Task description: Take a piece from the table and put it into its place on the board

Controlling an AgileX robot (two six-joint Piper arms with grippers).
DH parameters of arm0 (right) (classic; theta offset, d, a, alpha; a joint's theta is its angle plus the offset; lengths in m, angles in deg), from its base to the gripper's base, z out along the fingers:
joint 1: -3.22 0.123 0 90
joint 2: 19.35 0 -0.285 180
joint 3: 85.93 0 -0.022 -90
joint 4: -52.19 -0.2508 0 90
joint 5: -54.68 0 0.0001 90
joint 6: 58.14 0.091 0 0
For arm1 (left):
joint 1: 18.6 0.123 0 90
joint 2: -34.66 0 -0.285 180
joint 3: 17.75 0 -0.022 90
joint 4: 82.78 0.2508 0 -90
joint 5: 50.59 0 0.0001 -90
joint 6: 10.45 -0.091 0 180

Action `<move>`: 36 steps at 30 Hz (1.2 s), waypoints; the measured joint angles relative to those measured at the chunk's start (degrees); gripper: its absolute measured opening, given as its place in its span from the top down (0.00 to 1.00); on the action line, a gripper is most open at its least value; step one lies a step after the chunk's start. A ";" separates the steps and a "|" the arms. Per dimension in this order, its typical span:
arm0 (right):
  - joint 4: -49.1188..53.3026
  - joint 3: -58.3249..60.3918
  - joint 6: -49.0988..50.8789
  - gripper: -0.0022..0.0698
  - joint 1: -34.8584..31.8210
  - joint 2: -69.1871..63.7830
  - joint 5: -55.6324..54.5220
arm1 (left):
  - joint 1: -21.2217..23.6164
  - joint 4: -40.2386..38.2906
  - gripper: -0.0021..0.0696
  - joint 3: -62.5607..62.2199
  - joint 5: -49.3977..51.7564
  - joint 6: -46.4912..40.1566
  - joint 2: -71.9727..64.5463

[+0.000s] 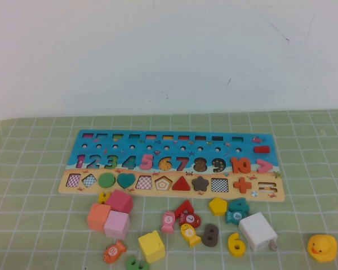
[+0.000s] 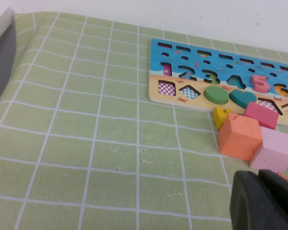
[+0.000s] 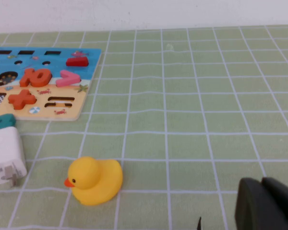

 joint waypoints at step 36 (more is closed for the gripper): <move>-26.61 0.00 12.45 0.97 0.00 0.00 0.26 | 0.00 2.38 0.97 0.00 0.00 0.00 0.00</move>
